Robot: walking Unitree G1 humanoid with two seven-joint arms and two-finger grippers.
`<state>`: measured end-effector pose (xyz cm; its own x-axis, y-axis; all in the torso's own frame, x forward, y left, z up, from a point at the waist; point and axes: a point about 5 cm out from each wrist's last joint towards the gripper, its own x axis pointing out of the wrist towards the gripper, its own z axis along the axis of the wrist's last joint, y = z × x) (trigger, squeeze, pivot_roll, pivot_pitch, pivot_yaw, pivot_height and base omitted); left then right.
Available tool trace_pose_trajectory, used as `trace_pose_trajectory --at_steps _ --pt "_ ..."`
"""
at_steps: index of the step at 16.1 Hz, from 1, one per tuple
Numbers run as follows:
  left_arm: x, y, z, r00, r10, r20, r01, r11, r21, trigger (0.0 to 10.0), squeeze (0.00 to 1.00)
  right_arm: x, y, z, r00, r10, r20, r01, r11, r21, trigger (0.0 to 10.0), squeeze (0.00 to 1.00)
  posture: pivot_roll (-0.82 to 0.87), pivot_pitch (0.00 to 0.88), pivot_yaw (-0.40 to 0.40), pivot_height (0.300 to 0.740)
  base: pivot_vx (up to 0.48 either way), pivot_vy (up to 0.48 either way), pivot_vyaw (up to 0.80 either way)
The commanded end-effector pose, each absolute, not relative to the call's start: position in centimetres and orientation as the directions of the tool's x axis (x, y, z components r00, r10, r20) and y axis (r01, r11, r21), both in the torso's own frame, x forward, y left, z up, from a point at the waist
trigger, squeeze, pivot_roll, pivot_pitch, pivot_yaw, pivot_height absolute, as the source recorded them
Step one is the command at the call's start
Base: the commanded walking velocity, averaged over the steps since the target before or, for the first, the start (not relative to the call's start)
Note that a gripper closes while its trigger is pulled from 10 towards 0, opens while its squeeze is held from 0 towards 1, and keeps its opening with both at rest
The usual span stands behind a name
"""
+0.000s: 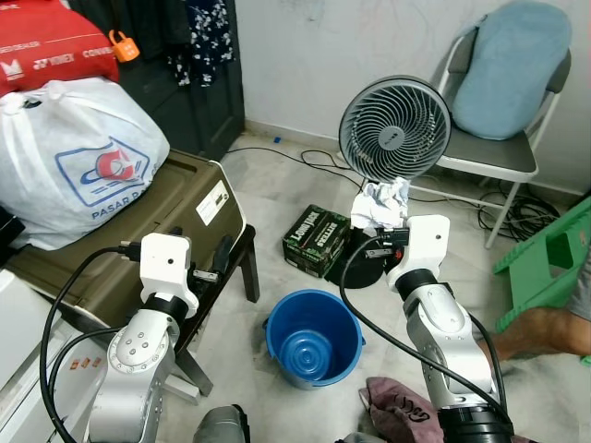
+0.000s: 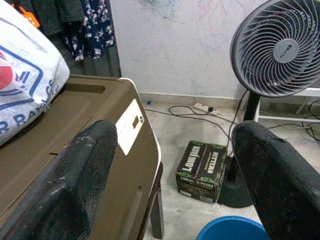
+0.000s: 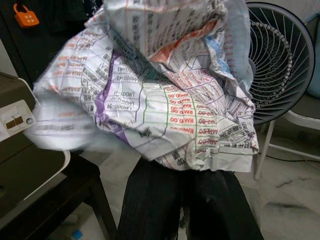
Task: Clean up the room
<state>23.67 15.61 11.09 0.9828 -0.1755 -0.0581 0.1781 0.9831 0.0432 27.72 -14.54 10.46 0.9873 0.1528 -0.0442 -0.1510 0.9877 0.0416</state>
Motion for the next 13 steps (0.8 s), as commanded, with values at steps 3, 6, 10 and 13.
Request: trace_pose_trajectory --at_steps 3,6,10,13 --pt "23.63 15.69 11.54 0.982 -0.184 -0.043 0.186 0.981 0.048 10.0 0.00 27.80 -14.63 10.43 0.989 0.138 -0.048 -0.136 0.990 0.046 10.0 0.00 0.04 0.042 -0.029 0.740 0.249 0.000 0.00" --pt "23.60 15.64 11.52 0.981 -0.187 -0.043 0.189 0.981 0.047 10.0 0.00 27.89 -14.57 10.45 0.989 0.141 -0.047 -0.139 0.989 0.045 10.0 0.00 0.04 0.040 -0.029 0.740 0.261 0.000 0.00" --pt "23.60 15.60 11.50 0.981 -0.190 -0.042 0.191 0.980 0.047 10.0 0.00 27.93 -14.56 10.48 0.989 0.142 -0.046 -0.140 0.989 0.044 10.0 0.00 0.04 0.037 -0.030 0.740 0.272 0.000 0.00" --pt "23.60 15.55 11.48 0.980 -0.192 -0.042 0.194 0.980 0.046 10.0 0.00 27.95 -14.56 10.49 0.989 0.140 -0.045 -0.139 0.989 0.043 10.0 0.00 0.04 0.035 -0.030 0.740 0.274 0.000 0.00"
